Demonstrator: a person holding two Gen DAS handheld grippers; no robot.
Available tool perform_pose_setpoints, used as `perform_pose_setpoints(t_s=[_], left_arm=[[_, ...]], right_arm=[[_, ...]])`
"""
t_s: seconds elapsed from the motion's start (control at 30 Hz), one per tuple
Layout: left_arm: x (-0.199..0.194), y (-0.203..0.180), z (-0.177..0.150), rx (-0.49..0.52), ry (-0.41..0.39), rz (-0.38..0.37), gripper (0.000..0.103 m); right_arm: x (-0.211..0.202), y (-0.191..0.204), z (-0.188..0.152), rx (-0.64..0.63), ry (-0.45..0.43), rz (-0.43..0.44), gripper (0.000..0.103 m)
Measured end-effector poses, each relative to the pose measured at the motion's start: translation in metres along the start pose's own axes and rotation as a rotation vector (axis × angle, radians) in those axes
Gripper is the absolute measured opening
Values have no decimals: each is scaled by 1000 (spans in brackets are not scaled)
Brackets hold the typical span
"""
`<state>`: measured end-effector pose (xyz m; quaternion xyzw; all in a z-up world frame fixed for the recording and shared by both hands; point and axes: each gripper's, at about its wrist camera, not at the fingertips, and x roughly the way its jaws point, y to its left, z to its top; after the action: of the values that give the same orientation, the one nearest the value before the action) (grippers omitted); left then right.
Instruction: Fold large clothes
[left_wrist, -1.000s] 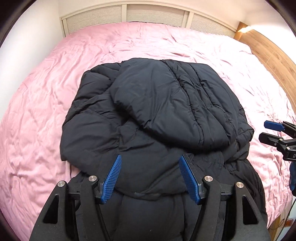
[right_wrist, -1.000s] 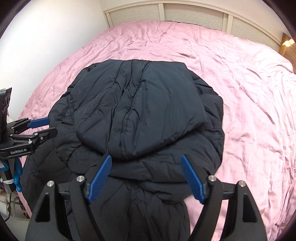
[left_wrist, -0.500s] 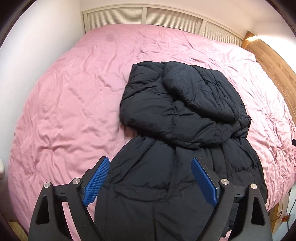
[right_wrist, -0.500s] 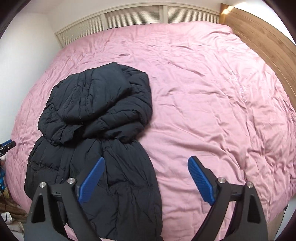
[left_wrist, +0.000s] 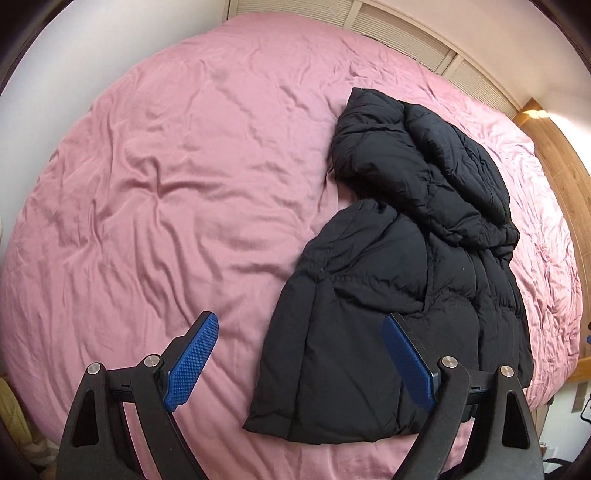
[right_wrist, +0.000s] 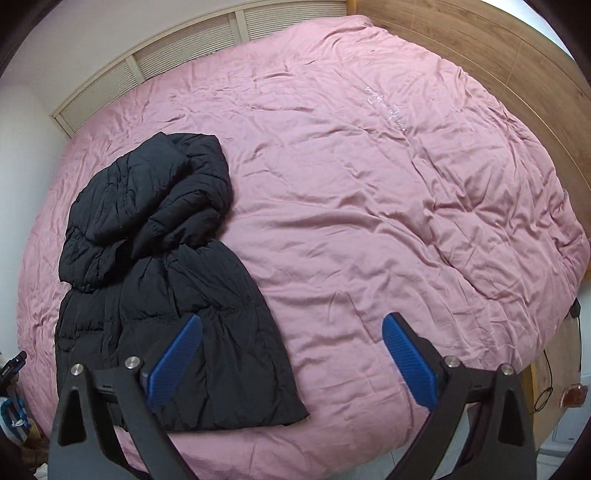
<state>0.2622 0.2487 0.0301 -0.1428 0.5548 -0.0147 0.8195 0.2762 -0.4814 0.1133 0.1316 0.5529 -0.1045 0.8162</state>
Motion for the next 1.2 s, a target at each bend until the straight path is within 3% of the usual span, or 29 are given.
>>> perform_pose_setpoints(t_s=[0.13,0.33,0.63,0.93,1.1,1.17,1.2], left_arm=[[11,11,-16,-19,37,-46,89],[34,20,-28,-41,111,-119,89],[76,26,-41,-100,207,-198,89],[127,24,-65,-176,300,-345,89],[129,16,-78,-204,301,-384,89],[128,11,-79,-196,309,-387,86],[128,8,-79,-194,313,-390,80]], right_arm=[[4,-6,-16,27,33,18,100],[37,-6,-36,54,148,127,101],[124,-5,-65,24,330,231,102],[220,10,-97,17,528,439,103],[234,24,-108,2,549,490,103],[234,27,-109,-4,551,499,102],[234,29,-110,-8,554,500,97]])
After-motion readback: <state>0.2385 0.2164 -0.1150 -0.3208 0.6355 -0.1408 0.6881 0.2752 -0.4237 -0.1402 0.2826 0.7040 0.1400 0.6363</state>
